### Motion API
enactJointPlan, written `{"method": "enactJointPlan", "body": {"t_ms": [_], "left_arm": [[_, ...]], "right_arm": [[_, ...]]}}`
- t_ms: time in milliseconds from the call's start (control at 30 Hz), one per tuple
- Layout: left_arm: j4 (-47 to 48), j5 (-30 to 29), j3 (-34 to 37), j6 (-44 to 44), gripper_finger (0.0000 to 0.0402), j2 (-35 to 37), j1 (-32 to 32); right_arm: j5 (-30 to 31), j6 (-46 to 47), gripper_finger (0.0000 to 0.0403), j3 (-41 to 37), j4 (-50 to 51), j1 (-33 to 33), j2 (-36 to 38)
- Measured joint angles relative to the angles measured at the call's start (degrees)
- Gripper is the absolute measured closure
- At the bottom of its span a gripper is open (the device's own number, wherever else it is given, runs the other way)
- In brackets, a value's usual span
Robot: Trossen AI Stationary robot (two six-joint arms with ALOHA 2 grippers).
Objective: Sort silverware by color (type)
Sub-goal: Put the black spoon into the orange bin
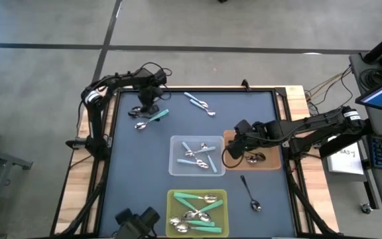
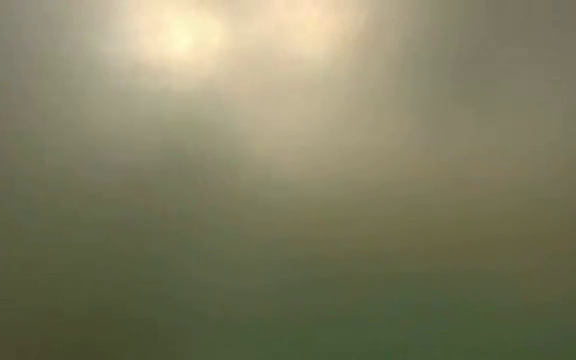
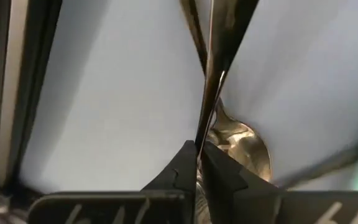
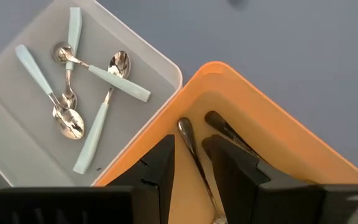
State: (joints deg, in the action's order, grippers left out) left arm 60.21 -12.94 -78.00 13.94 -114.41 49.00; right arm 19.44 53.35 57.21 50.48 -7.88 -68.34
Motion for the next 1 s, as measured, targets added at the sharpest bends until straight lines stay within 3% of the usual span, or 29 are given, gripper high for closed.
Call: {"method": "enactJointPlan", "body": {"t_ms": [100, 433, 800, 1000], "left_arm": [[-0.19, 3.94, 0.0, -0.07, 0.0402, 1.63, 0.07], [0.37, 6.49, 0.0, -1.01, 0.0402, 5.48, -0.41], [-1.25, 24.71, -0.07, -1.49, 0.0401, 13.2, -4.87], [-7.44, 44.53, -0.09, -3.04, 0.0401, 18.44, -7.94]], "right_arm": [[-0.02, 0.01, 0.0307, 0.0, -0.02, 0.0, 0.0], [-0.13, -0.01, 0.0307, 0.0, -0.03, 0.0, 0.0], [-0.13, 0.15, 0.0307, 0.0, -0.22, 0.0, 0.0], [-0.11, 0.19, 0.0307, 0.0, -0.24, 0.0, 0.0]]}}
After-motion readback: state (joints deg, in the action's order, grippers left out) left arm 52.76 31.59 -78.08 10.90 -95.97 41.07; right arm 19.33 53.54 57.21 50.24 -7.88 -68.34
